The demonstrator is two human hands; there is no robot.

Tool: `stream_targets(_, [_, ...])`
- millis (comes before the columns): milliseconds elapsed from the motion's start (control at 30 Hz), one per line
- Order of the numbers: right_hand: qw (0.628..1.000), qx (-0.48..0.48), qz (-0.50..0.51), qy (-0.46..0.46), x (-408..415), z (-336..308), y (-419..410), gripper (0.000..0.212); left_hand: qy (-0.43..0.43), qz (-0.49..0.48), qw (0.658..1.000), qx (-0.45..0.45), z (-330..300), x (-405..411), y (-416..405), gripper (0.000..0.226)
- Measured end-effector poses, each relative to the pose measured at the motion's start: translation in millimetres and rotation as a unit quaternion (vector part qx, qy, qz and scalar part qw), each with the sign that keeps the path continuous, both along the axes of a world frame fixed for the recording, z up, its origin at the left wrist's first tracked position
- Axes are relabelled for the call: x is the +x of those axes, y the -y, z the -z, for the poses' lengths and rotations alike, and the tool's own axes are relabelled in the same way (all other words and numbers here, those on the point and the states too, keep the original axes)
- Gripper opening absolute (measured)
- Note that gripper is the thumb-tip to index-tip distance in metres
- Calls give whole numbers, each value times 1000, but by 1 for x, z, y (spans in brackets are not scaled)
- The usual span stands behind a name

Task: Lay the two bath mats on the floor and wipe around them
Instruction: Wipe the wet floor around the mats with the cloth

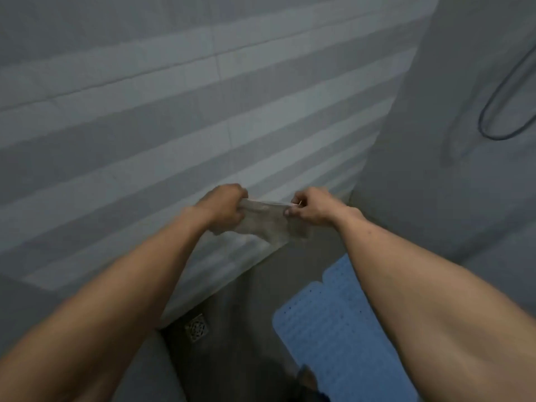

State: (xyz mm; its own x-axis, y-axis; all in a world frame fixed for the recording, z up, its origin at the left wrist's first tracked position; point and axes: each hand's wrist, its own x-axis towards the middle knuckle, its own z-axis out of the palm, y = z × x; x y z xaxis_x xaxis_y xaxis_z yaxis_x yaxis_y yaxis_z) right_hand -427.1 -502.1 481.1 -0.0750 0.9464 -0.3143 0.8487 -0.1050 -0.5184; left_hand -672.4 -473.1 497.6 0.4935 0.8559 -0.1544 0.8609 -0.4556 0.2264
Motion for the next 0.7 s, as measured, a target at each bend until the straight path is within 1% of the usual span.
stream_targets(67, [999,-9,10,34,14,27,0,31,-57,13,998,3,31,19,-12,9])
stream_targets(133, [998,-25,19,47,27,55,-2,29,-101,14,995,18,59,36,-22,16])
stream_targets(233, [996,-59,15,69,42,99,-11,21,-198,18,980,20,105,50,-34,19])
stream_targets(300, [993,-82,15,79,48,129,-20,23,-239,26,971,12,136,56,-45,19])
stream_targets(367, [992,-98,18,81,53,164,-30,26,-236,9,972,-14,170,60,-58,20])
stream_targets(500, [989,-124,30,74,58,248,-47,24,-164,-56,982,-82,255,68,-76,20])
stream_targets(600, [988,-139,32,64,59,323,-57,26,-136,-82,982,-101,334,69,-85,21])
stream_targets(700, [985,-167,31,44,50,407,-62,25,-137,-81,982,-105,421,62,-95,23])
